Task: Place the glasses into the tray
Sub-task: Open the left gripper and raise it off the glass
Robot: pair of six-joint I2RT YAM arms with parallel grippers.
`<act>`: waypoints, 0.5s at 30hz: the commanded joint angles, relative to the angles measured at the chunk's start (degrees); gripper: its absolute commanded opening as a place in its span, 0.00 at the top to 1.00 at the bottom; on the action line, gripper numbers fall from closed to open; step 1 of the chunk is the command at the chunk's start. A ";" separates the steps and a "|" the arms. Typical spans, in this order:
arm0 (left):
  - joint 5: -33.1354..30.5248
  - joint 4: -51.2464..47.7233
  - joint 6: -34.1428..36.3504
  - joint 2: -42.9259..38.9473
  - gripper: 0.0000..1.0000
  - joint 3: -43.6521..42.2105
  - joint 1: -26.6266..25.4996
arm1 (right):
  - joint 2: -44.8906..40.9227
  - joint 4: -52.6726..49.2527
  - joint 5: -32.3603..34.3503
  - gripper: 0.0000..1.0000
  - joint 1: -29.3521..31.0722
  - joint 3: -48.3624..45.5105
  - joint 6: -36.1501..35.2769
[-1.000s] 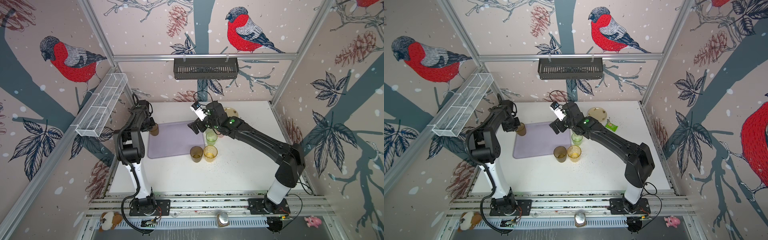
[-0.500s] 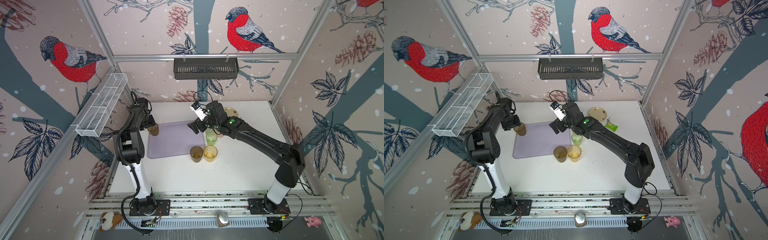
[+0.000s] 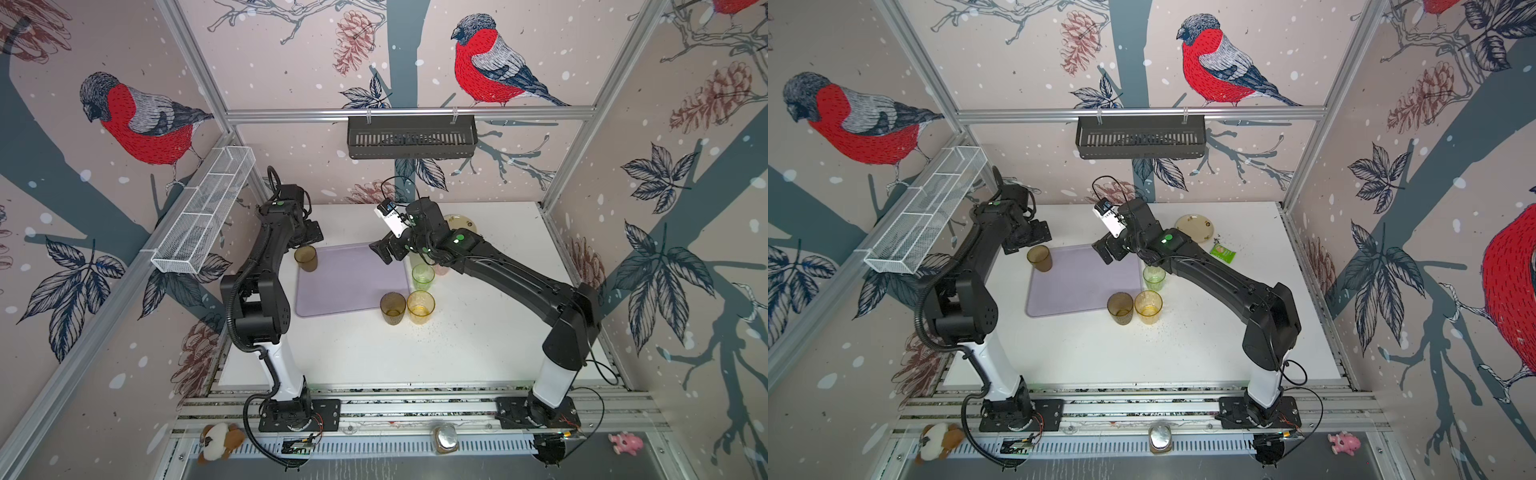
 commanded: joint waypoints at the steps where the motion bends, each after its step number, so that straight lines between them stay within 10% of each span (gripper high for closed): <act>1: -0.98 -2.96 -2.05 -3.09 0.04 -0.79 -1.32 | 0.15 0.07 0.79 0.00 0.15 0.94 1.09; 15: 8.41 0.76 -4.67 -18.93 0.04 -12.85 -6.71 | -0.34 -7.10 3.19 0.00 -0.82 3.52 6.19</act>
